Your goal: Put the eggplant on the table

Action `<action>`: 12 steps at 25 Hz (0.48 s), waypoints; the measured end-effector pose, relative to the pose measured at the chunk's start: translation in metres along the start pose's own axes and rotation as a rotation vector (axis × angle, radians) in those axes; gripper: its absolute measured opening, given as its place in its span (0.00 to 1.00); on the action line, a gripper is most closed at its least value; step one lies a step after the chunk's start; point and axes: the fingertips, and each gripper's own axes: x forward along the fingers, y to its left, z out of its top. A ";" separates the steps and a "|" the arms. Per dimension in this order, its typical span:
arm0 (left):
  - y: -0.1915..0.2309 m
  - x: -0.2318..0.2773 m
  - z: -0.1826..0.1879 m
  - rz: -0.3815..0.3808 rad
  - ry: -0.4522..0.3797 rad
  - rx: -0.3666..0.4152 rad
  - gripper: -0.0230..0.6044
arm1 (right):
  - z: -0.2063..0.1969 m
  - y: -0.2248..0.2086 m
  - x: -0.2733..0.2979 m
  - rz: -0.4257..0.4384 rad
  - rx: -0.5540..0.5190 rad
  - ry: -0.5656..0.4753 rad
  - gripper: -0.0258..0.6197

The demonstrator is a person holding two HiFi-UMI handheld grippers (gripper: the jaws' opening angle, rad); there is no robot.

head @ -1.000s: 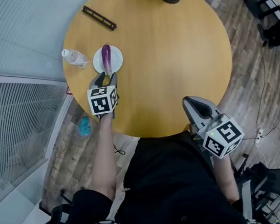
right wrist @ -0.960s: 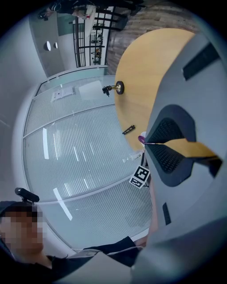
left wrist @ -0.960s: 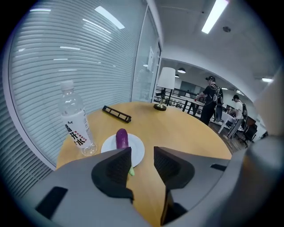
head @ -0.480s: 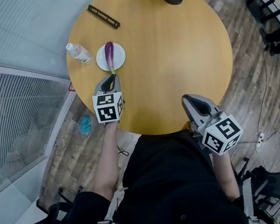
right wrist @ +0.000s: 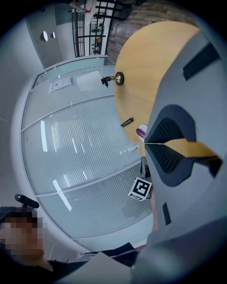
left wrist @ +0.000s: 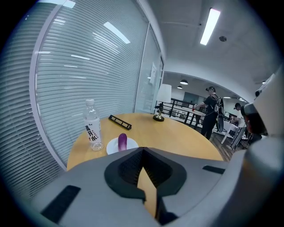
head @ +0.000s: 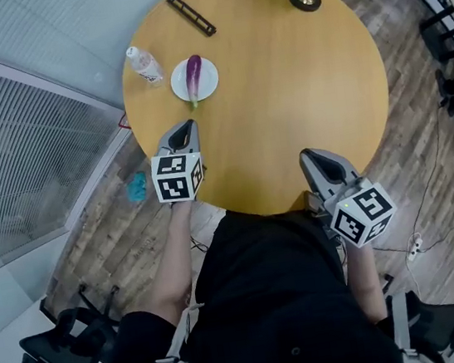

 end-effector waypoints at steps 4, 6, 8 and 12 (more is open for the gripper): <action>-0.010 -0.023 0.000 0.021 -0.014 -0.012 0.06 | 0.007 -0.007 -0.005 0.040 -0.010 -0.013 0.07; -0.019 -0.034 0.001 0.033 -0.024 -0.019 0.06 | 0.009 -0.013 -0.011 0.062 -0.019 -0.015 0.07; -0.032 -0.042 -0.001 0.049 -0.028 -0.031 0.06 | 0.010 -0.021 -0.020 0.084 -0.027 -0.011 0.07; -0.073 -0.058 -0.005 0.064 -0.037 -0.054 0.06 | 0.015 -0.043 -0.043 0.126 -0.042 -0.027 0.07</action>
